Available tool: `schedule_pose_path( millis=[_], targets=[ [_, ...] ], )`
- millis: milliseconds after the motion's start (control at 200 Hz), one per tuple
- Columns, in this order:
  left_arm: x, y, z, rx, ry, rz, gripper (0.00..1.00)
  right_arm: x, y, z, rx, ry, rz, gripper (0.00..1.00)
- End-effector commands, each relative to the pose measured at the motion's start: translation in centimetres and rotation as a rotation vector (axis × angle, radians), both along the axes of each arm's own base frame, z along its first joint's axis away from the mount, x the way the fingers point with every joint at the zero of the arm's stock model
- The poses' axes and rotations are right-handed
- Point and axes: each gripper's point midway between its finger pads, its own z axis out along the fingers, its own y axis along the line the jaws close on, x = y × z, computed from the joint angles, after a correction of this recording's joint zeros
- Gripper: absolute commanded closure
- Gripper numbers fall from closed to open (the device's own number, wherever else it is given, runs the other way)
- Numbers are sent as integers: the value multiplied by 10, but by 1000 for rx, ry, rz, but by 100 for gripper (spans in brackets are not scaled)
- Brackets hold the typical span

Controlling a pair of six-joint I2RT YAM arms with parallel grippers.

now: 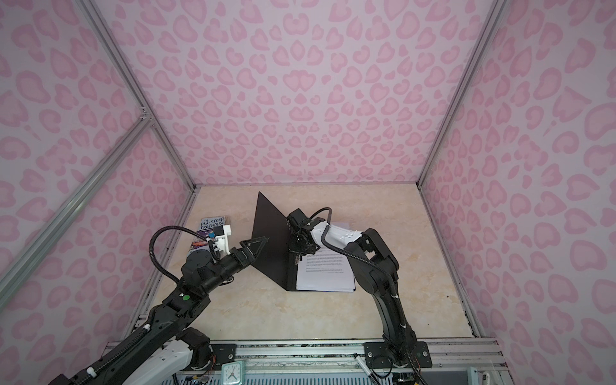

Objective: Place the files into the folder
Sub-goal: 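Lift the black folder cover with the left gripper while the right gripper withdraws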

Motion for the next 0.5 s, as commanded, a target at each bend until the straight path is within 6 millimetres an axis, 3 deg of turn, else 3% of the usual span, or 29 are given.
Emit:
schedule_pose_path(
  millis=[0,210,355,495],
  targets=[
    [-14,-7,7,51,-39,-84,3,-2,12,0,23,10,23,94],
    [-21,-18,16,59,-68,-161,3,7,35,21,138,-27,12,72],
    [-20,-24,29,54,-91,-189,3,13,37,45,188,-65,9,51],
    [-20,-32,39,59,-107,-233,3,17,37,64,266,-74,-12,40]
  ],
)
